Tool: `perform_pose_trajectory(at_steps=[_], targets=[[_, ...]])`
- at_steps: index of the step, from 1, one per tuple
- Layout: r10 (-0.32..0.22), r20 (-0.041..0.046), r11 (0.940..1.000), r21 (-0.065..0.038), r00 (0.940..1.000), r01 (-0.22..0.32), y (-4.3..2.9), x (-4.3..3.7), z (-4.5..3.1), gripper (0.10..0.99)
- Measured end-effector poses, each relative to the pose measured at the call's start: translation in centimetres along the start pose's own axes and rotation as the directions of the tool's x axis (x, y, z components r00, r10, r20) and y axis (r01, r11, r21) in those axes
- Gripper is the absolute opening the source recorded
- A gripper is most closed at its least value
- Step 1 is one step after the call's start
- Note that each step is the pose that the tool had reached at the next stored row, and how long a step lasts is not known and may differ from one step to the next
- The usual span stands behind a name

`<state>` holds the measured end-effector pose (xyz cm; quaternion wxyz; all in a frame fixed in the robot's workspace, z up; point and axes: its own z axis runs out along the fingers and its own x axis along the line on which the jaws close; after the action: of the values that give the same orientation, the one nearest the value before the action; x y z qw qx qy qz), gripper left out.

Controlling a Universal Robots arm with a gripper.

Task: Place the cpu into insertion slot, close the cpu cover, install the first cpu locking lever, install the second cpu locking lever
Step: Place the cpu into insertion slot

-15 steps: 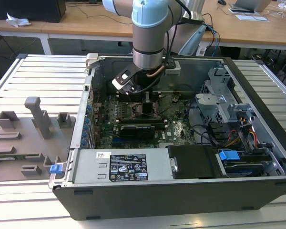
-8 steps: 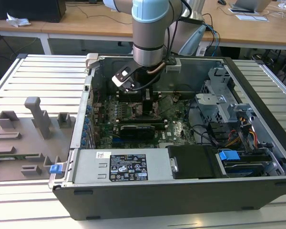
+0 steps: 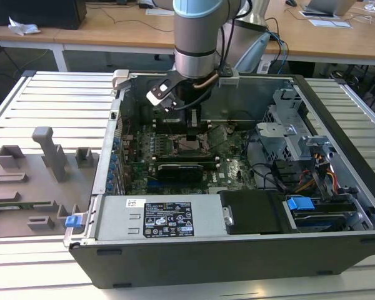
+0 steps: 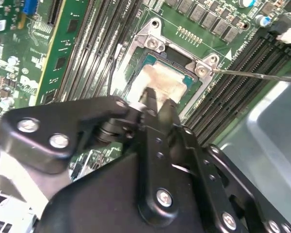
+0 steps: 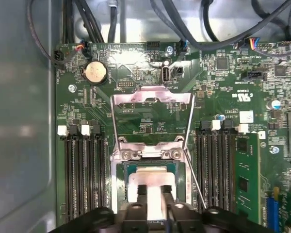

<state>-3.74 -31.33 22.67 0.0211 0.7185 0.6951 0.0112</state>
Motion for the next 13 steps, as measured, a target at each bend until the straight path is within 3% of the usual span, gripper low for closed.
perform_pose_trajectory(at_steps=[1, 3, 4, 7, 13], targets=[[0.0, 0.0, 1.0, 0.0, 1.0, 0.0, 0.01, 0.0, -0.23, 0.235], [0.0, 0.0001, 1.0, 0.0, 1.0, 0.0, 0.03, 0.0, -0.8, 0.118], [0.0, 0.0003, 1.0, 0.0, 1.0, 0.0, 0.05, 0.01, -1.17, 0.106], [0.0, 0.0008, 1.0, 0.0, 1.0, 0.0, 0.11, 0.04, -2.44, 0.106], [0.0, 0.0009, 1.0, 0.0, 1.0, 0.0, 0.16, 0.03, -3.66, 0.106]])
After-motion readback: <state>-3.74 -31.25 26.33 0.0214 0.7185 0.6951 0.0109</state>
